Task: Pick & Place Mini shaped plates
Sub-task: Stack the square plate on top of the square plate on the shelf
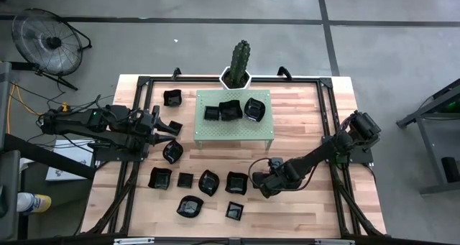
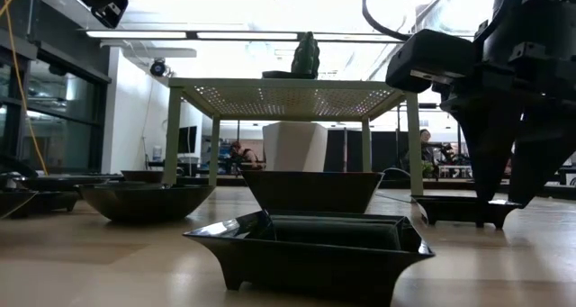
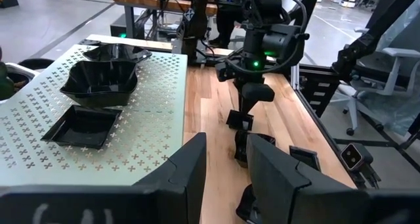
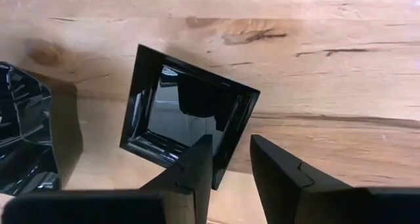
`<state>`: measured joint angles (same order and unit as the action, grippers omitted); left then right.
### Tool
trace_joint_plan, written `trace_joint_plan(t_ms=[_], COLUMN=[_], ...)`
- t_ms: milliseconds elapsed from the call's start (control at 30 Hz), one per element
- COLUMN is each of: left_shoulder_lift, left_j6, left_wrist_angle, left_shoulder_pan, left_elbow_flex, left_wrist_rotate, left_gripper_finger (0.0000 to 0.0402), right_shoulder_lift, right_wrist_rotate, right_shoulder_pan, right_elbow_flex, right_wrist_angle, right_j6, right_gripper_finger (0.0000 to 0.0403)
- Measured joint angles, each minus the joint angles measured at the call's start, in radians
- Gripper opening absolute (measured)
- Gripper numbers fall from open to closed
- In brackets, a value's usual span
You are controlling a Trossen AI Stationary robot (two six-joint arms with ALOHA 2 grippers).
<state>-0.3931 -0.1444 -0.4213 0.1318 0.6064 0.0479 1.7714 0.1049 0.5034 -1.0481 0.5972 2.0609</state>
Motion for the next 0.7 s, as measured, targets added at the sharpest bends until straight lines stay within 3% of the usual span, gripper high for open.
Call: trace_joint_plan(t_ms=[700], left_shoulder_lift=[0.0], left_j6=[0.0], left_wrist_angle=[0.0], left_shoulder_pan=[0.0], left_elbow_flex=[0.0], left_wrist_rotate=[-0.001], left_gripper_finger=[0.0108], right_shoulder_lift=[0.016], right_wrist_rotate=[-0.003], right_shoulder_pan=[-0.005], right_elbow_flex=[0.0], right_wrist_angle=[-0.009], right_j6=[-0.005], right_gripper_finger=[0.0094])
